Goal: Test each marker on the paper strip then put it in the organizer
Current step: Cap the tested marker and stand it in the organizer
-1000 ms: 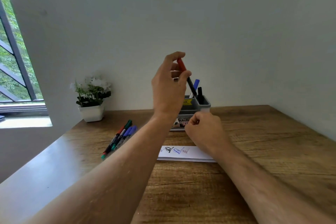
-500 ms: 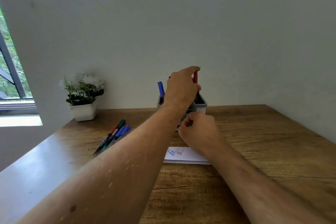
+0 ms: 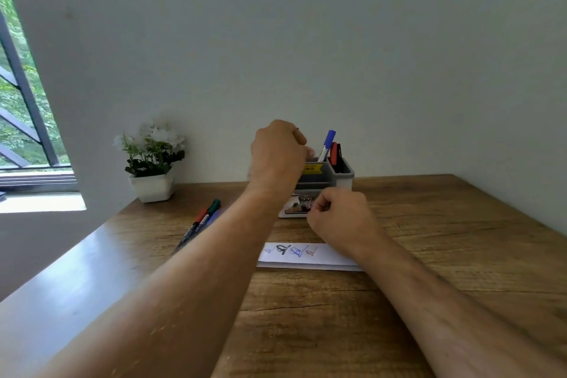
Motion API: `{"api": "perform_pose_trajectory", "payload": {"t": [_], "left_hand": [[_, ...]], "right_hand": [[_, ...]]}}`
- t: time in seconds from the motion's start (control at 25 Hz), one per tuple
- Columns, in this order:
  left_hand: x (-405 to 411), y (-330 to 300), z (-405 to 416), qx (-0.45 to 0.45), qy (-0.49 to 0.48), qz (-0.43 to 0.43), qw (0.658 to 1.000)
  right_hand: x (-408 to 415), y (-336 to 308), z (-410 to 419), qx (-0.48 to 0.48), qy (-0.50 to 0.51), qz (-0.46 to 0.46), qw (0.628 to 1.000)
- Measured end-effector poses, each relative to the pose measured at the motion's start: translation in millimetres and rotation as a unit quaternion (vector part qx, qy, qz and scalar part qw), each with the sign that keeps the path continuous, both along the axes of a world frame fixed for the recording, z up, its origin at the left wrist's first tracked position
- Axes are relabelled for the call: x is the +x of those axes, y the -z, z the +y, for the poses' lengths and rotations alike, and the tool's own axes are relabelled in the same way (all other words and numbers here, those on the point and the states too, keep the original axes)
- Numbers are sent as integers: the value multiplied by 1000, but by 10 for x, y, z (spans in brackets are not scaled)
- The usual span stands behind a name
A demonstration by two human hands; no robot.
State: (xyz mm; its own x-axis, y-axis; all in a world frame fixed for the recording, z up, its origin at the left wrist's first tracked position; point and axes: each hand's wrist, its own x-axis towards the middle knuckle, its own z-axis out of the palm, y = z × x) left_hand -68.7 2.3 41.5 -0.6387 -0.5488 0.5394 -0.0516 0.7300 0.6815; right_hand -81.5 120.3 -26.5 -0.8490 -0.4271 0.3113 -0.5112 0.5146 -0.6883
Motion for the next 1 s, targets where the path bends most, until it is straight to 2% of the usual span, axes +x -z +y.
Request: {"api": "perform_pose_trajectory", "payload": {"t": [0.08, 0.2, 0.32, 0.48, 0.68, 0.8, 1.0], "left_hand": [[213, -16, -171, -1, -20, -18, 1000], [450, 12, -490, 6, -69, -93, 993], [645, 88, -778, -2, -129, -183, 975], [828, 227, -961, -29, -158, -272, 949], [834, 409, -926, -87, -174, -318, 928], [818, 431, -906, -120, -181, -314, 924], [785, 445, -855, -114, -162, -327, 924]], "right_hand": [[9, 2, 7, 5, -5, 9, 1000], [15, 8, 28, 5, -15, 25, 1000], [28, 1, 38, 15, -19, 46, 999], [43, -5, 44, 34, -27, 61, 997], [49, -5, 30, 41, -40, 68, 996], [47, 0, 13, 46, -44, 68, 996], [32, 21, 0, 43, -52, 71, 995]]}}
